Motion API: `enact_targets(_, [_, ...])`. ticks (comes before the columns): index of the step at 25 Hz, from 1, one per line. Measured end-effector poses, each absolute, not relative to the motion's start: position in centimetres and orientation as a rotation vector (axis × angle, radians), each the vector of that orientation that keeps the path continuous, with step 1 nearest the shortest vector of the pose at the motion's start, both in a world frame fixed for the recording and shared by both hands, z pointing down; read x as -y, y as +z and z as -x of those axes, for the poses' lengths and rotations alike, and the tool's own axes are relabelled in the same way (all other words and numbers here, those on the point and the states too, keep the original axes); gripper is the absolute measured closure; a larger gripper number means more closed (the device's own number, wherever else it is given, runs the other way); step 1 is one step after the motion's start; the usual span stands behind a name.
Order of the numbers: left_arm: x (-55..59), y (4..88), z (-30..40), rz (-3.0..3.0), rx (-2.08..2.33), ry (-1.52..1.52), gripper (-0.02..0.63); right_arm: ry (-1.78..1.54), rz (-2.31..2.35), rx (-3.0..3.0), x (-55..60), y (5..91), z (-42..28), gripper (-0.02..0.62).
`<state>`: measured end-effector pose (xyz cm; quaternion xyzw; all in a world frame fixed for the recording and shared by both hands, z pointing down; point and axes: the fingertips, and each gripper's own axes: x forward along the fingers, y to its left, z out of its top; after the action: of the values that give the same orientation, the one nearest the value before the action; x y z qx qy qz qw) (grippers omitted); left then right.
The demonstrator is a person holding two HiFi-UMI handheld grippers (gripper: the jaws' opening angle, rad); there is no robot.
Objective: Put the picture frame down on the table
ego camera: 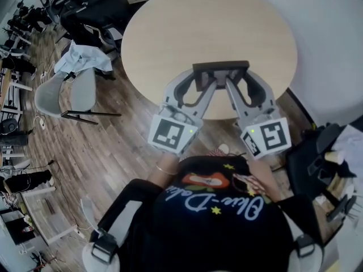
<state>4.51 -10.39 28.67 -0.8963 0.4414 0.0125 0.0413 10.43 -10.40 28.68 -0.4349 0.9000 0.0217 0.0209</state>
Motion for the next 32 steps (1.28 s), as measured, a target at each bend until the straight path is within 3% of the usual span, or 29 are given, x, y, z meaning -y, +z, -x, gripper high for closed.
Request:
enact_targets(9, [10.6, 29.6, -7.9, 2.729, -1.395, 0.016, 0.453, 0.054, 1.301, -2.823, 10.9, 29.6, -13.9, 0.454])
enact_targets(32, [21.9, 31.5, -6.7, 2.790, -1.380, -0.011, 0.453, 0.011, 1.353, -2.848, 22.1, 31.4, -12.7, 0.454])
